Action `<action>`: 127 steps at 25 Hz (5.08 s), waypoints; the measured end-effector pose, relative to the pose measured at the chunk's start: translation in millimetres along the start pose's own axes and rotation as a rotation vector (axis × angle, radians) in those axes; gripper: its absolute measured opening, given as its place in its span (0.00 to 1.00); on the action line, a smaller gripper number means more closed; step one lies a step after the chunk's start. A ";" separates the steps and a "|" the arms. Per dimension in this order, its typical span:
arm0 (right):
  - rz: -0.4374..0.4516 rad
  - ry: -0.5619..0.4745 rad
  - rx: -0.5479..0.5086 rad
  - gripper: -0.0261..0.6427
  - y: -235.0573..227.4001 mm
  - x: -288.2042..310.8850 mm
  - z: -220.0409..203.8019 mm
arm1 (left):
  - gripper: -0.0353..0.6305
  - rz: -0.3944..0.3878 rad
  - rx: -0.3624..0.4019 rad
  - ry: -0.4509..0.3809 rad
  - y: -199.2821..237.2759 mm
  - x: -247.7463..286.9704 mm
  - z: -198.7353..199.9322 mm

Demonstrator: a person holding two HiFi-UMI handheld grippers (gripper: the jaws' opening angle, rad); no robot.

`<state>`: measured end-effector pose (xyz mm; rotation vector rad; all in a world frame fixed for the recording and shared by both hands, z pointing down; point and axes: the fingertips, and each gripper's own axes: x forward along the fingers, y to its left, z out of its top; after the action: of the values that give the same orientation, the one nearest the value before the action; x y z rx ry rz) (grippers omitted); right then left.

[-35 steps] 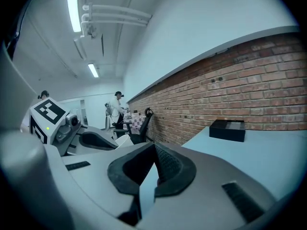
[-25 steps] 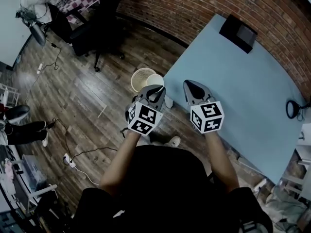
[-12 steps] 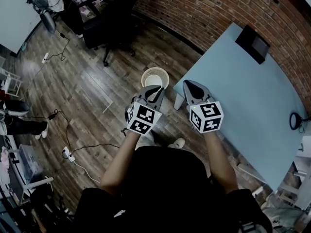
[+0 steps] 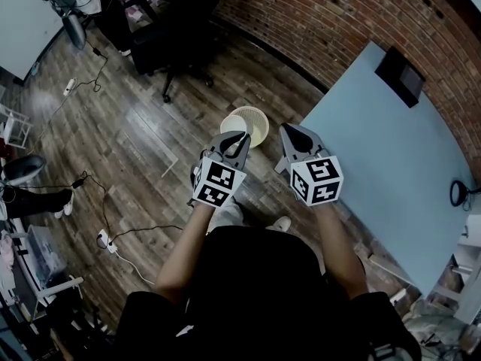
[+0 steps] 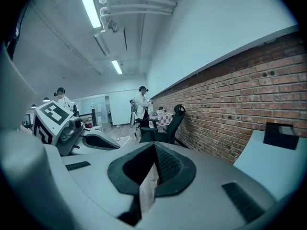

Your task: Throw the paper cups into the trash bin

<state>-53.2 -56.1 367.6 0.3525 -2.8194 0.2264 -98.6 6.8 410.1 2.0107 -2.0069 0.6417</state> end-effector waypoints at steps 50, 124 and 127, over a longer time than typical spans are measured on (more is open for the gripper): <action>-0.168 0.086 0.038 0.05 12.2 161.7 22.9 | 0.09 -0.183 -0.027 -0.014 163.3 44.8 -40.1; -0.664 0.226 0.573 0.05 -180.0 262.3 -129.9 | 0.09 -0.792 0.136 0.337 187.0 292.4 -147.5; -0.690 0.232 0.605 0.05 -176.1 264.0 -153.9 | 0.09 -0.839 0.157 0.353 178.2 293.6 -171.8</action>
<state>-211.3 -252.8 614.0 1.2870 -2.1786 0.8823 -309.3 -182.4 669.6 2.3419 -0.8117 0.8643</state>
